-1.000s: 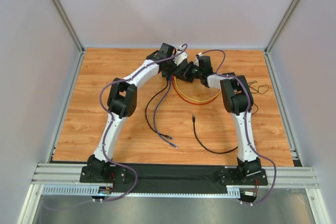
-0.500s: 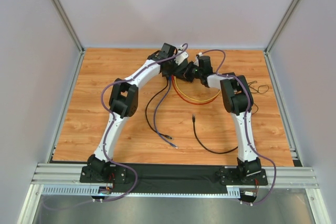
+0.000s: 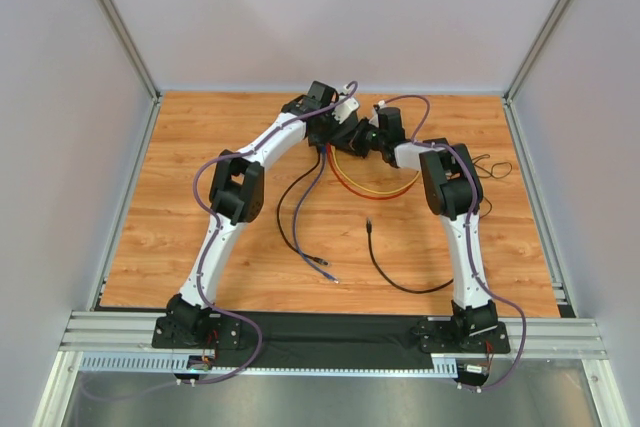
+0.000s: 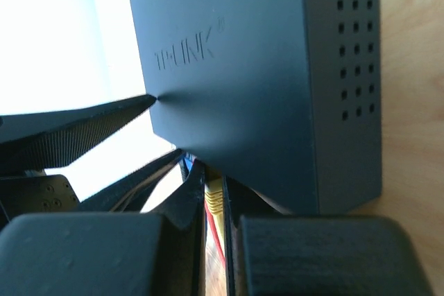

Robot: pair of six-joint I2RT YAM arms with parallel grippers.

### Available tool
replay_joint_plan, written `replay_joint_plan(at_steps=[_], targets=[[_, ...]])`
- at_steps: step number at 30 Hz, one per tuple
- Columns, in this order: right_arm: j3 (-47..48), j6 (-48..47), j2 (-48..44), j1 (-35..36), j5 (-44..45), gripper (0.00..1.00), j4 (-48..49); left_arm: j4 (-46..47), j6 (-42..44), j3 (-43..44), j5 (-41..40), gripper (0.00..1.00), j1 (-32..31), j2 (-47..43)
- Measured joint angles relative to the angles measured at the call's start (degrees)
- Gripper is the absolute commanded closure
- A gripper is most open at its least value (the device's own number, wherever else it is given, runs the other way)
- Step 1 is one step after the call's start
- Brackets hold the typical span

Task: Pull the plug from the switch port

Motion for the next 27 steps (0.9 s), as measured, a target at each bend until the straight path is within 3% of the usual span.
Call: replay_joint_plan(at_steps=[13,20,27], targets=[[-4.85,-1.49,-3.39,1.62,-1.64,1.0,-2.21,2.43,-0.11,0.09,-0.26,0.51,0.96,0.63],[-7.63,-8.09,-9.05,1.18,1.51,1.0,-10.54,9.14,-2.32,-13.29,3.08,0.47,1.22,-7.19],[-11.82,-14.21,-21.77,-0.98,4.92,1.0,-18.23,14.34,-6.34,-24.0,7.61,0.46,1.22,-18.88]])
